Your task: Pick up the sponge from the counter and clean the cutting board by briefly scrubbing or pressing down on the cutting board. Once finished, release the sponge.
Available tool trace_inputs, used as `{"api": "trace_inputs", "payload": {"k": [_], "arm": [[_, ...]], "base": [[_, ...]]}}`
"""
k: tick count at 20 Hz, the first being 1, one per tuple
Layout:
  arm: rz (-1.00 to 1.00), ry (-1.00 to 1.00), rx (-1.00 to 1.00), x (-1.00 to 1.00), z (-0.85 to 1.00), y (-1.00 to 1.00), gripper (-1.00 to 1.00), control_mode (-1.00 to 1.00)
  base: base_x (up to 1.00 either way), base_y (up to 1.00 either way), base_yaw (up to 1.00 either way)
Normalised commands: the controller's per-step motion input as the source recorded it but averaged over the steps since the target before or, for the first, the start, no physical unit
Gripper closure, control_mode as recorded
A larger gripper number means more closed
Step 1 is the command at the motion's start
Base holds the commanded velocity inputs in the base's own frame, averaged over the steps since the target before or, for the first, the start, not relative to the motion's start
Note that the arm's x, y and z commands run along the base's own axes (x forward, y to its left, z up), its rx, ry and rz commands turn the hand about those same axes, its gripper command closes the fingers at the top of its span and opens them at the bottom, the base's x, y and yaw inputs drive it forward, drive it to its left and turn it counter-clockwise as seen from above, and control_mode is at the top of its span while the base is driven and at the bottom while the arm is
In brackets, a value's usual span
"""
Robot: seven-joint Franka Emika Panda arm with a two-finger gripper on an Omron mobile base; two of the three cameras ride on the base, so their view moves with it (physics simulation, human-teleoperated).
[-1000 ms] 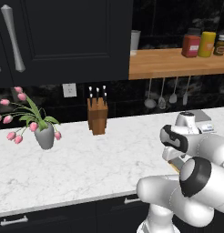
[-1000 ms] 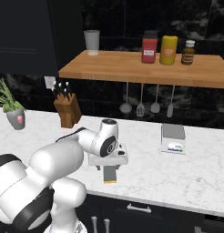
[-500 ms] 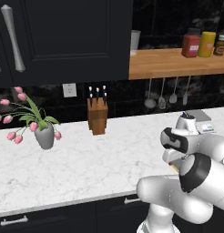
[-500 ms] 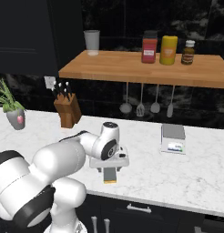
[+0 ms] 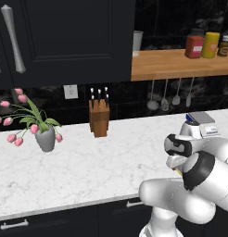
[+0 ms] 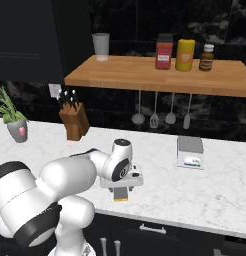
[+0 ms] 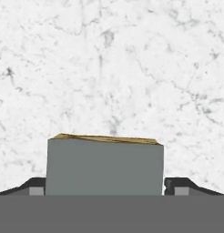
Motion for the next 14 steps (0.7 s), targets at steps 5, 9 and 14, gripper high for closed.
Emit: {"api": "trace_inputs", "payload": {"k": [5,9,14], "arm": [[0.0,-0.01,0.0,0.0,-0.14,0.0,-1.0,-1.0],[0.0,0.0,0.0,0.0,-0.36,0.0,-1.0,-1.0],[0.0,0.0,0.0,-0.06,-0.38,0.03,1.0,-1.0]], "base": [[0.0,0.0,0.0],[0.0,0.0,0.0],[0.0,0.0,0.0]]}}
